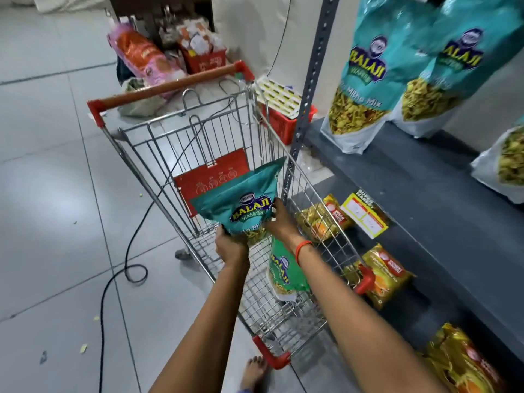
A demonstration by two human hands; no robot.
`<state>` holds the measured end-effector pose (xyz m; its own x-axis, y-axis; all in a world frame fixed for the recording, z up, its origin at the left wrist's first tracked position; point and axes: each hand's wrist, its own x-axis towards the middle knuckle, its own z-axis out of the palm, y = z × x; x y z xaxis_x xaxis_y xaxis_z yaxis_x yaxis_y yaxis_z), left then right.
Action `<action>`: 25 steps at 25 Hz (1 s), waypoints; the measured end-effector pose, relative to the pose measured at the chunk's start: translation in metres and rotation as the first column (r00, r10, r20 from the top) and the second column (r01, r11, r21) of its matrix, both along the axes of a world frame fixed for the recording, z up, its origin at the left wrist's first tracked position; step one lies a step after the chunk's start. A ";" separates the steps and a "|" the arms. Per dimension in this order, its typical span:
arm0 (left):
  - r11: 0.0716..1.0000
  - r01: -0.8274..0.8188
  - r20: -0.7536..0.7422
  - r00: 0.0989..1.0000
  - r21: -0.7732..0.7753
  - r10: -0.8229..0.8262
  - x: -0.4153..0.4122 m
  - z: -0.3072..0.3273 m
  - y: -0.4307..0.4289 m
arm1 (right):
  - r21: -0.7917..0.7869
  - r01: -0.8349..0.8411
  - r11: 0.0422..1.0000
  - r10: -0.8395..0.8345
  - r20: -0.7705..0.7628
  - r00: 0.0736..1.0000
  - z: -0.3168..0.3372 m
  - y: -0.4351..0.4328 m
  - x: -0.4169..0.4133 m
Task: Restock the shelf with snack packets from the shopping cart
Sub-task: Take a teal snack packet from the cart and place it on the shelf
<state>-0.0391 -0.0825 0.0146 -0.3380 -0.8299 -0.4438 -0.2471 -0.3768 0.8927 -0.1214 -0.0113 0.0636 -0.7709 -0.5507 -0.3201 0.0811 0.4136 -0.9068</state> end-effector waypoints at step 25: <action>0.608 0.736 -0.371 0.497 -0.299 -0.784 -0.156 0.182 0.206 | -0.554 0.593 0.584 -0.754 -0.100 0.649 0.123 0.296 -0.067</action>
